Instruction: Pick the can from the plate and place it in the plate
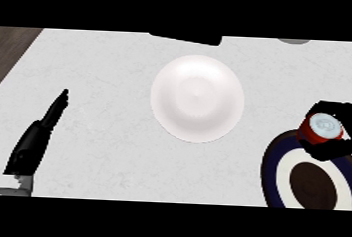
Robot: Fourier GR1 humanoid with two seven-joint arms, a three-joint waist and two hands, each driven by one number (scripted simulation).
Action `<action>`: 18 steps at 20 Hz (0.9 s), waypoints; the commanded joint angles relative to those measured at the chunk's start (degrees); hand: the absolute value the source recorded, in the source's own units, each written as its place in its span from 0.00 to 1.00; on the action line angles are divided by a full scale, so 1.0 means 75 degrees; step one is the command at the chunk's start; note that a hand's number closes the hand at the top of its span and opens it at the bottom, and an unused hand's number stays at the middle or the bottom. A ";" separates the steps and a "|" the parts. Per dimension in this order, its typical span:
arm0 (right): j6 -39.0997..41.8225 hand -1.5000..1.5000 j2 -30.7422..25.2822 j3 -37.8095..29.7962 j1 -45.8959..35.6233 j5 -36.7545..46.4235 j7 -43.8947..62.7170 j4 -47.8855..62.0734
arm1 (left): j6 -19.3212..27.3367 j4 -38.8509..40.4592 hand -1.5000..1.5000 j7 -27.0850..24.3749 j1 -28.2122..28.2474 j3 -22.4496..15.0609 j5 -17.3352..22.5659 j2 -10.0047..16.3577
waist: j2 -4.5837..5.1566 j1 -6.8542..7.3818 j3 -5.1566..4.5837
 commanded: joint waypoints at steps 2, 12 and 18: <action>0.0005 1.00 -0.0601 0.0200 -0.1228 0.0815 -0.1978 0.1521 | 0.0087 0.0126 0.50 -0.0060 -0.0023 -0.0023 -0.0120 -0.0044 | -0.0025 -0.0063 0.0024; -0.1664 1.00 0.0257 -0.0533 -0.3927 0.0973 -0.4448 0.3698 | 0.0028 0.0484 0.50 -0.0090 0.0042 0.0239 -0.0048 0.0051 | -0.0167 -0.0499 -0.0013; -0.0891 1.00 0.0469 -0.0894 -0.4204 0.0040 -0.6765 0.4038 | 0.0265 -0.0086 0.50 0.0168 0.0473 0.0469 -0.0002 0.0004 | -0.0313 -0.0925 -0.0020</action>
